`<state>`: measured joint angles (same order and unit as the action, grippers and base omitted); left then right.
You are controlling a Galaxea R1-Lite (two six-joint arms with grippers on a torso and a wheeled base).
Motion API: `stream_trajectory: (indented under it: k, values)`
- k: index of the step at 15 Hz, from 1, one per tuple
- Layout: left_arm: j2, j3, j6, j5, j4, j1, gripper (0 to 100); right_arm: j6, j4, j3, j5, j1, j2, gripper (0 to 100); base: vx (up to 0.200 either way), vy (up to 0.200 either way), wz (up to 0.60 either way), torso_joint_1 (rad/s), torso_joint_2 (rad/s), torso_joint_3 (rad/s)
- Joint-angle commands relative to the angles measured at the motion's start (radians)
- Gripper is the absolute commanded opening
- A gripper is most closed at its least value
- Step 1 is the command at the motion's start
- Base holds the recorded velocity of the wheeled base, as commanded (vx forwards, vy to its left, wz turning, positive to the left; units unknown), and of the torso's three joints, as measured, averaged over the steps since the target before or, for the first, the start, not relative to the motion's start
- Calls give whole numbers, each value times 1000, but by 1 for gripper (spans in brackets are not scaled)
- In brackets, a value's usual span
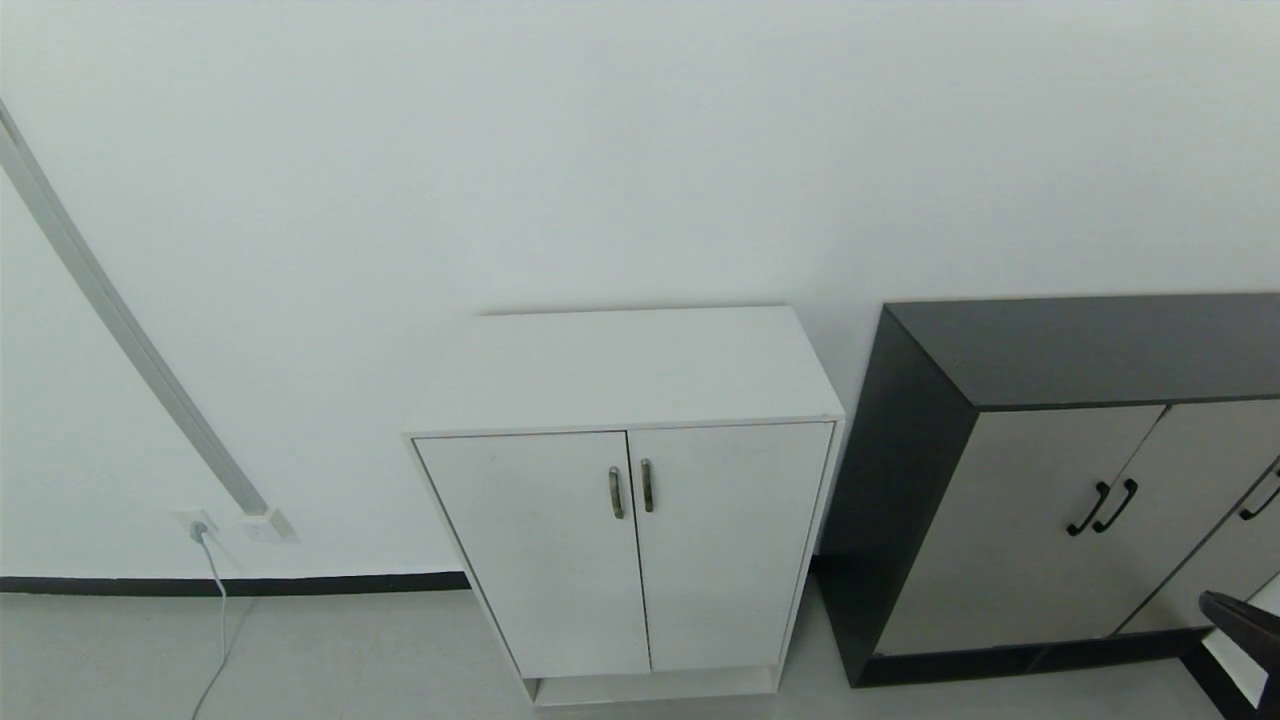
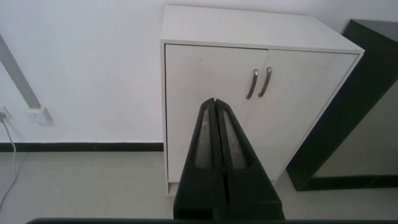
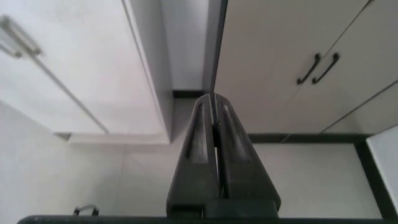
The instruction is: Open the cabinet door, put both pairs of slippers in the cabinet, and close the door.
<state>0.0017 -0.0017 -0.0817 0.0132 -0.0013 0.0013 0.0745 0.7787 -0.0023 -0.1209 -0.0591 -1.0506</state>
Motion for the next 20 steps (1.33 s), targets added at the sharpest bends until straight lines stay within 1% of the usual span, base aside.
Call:
stream_trajectory:
  k: [1, 6, 8, 12, 16, 18, 20]
  values:
    - [0, 0, 0, 1, 0, 0, 0, 13, -98, -2, -29, 2, 116, 0, 0, 0, 0, 0, 0, 0]
    - [0, 0, 0, 1, 0, 0, 0, 28, -415, 2, -114, 5, 297, 0, 0, 0, 0, 0, 0, 0]
    - [0, 0, 0, 1, 0, 0, 0, 28, -507, 2, -138, 7, 357, 0, 0, 0, 0, 0, 0, 0]
    - [0, 0, 0, 1, 0, 0, 0, 28, -584, 2, -140, 30, 396, 0, 0, 0, 0, 0, 0, 0]
    - [0, 0, 0, 1, 0, 0, 0, 27, -711, 2, -138, 79, 457, 0, 0, 0, 0, 0, 0, 0]
    - [0, 0, 0, 2, 0, 0, 0, 27, -742, 2, -140, 91, 469, 0, 0, 0, 0, 0, 0, 0]
    - [0, 0, -1, 1, 0, 0, 0, 28, -742, 2, -140, 97, 472, 0, 0, 0, 0, 0, 0, 0]
